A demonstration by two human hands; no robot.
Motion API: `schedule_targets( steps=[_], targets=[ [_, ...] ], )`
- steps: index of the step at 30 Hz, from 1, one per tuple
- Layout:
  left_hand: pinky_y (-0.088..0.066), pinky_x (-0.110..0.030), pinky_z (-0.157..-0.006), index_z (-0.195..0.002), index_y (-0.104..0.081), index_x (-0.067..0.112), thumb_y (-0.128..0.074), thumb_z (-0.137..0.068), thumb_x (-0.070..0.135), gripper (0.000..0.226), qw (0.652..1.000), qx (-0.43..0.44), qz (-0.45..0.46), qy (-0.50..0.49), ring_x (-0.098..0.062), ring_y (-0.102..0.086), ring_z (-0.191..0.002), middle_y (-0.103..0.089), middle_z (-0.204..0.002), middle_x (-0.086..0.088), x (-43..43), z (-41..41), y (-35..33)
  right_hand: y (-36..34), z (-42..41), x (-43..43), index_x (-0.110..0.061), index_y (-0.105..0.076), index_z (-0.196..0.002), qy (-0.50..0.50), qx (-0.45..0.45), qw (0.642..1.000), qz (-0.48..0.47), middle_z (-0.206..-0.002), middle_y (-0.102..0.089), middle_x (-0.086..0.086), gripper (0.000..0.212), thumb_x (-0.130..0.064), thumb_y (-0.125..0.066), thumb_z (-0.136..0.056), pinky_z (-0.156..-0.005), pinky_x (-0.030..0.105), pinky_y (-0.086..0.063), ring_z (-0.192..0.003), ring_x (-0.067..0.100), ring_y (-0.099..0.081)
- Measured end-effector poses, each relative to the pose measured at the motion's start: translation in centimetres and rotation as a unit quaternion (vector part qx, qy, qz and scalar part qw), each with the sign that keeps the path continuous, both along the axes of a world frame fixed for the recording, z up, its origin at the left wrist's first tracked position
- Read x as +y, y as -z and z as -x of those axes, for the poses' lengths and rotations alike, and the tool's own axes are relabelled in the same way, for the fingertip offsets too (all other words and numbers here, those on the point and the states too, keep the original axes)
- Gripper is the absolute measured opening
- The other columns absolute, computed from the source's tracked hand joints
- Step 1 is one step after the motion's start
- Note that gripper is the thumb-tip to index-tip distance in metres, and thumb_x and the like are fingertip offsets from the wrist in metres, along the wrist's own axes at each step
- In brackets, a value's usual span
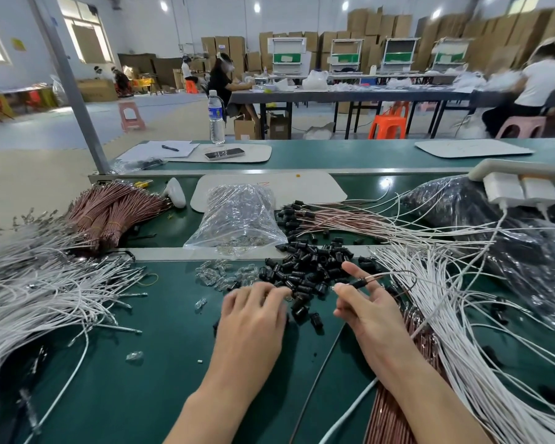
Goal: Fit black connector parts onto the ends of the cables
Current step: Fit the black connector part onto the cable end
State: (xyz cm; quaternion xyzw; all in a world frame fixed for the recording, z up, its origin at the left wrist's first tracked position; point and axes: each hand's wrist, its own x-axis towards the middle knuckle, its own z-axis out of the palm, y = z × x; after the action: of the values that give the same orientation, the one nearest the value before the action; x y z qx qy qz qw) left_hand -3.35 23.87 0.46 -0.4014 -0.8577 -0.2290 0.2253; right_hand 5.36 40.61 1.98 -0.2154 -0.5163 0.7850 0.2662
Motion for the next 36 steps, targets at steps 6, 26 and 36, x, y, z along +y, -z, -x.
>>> schedule_targets(
  steps=[6, 26, 36],
  targets=[
    [-0.01, -0.048, -0.125, -0.152, -0.04, 0.021, -0.025, -0.107, 0.042, 0.052, 0.959, -0.193, -0.004, -0.209, -0.031, -0.026, -0.15, -0.034, -0.159, -0.014, -2.5, 2.9, -0.1, 0.0, -0.1, 0.1, -0.022, -0.063, -0.123, -0.006, 0.0, 1.0, 0.004, -0.066, -0.058, 0.0, 0.037, -0.002, -0.067, -0.093, -0.06, 0.021, -0.055, -0.062, 0.008, -0.06],
    [-0.033, -0.013, -0.097, -0.137, -0.057, 0.023, -0.044, -0.105, 0.008, 0.038, 0.978, -0.204, -0.047, -0.012, -0.003, -0.046, -0.119, -0.057, -0.129, 0.014, -2.0, 1.5, -0.6, 0.1, 0.0, 0.0, -0.024, -0.064, -0.123, -0.013, -0.005, 1.0, -0.01, -0.067, -0.06, 0.0, 0.037, -0.003, -0.066, -0.094, -0.061, 0.022, -0.056, -0.062, 0.008, -0.059],
    [-0.035, -0.031, -0.096, -0.136, -0.054, 0.032, -0.035, -0.109, 0.033, 0.033, 0.973, -0.19, 0.055, -0.122, -0.018, -0.045, -0.114, -0.054, -0.123, 0.006, -1.7, 1.4, -0.9, -0.4, -0.5, -0.1, -0.02, -0.064, -0.127, -0.053, 0.021, 0.998, 0.021, -0.07, -0.059, 0.003, 0.039, -0.003, -0.067, -0.092, -0.062, 0.023, -0.056, -0.065, 0.011, -0.058]
  ],
)
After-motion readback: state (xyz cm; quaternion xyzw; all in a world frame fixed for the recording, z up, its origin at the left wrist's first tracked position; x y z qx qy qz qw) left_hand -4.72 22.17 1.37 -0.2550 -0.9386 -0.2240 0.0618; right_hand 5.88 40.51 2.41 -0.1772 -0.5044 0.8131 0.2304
